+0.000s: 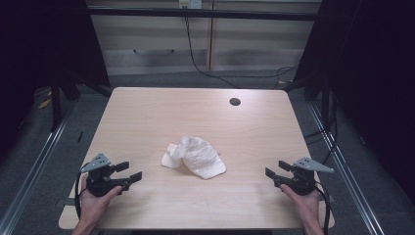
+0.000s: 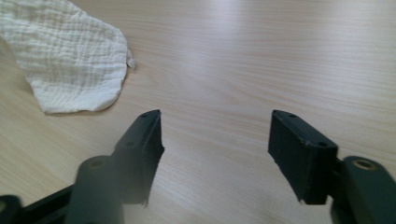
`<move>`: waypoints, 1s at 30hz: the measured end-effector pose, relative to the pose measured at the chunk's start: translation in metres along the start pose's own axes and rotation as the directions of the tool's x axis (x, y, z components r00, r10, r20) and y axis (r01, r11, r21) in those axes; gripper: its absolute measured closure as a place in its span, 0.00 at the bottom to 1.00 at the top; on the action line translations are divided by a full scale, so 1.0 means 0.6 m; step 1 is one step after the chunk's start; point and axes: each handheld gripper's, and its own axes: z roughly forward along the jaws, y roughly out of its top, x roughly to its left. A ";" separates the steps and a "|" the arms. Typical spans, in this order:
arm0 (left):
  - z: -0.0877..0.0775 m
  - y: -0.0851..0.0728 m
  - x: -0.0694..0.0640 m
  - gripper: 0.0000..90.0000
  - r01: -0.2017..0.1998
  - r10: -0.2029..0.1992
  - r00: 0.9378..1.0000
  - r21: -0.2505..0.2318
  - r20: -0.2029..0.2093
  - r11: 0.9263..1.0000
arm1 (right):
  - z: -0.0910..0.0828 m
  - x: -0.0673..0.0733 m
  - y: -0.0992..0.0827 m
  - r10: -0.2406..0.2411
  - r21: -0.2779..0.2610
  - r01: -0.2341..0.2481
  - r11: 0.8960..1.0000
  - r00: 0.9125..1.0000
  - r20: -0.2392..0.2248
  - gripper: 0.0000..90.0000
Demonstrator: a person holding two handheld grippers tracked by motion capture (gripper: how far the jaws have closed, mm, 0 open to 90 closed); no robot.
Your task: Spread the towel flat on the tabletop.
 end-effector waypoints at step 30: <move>0.009 0.002 -0.001 0.28 -0.009 0.009 1.000 0.020 0.011 1.000 | 0.104 0.101 0.092 -0.069 0.150 0.107 0.983 0.969 -0.239 0.30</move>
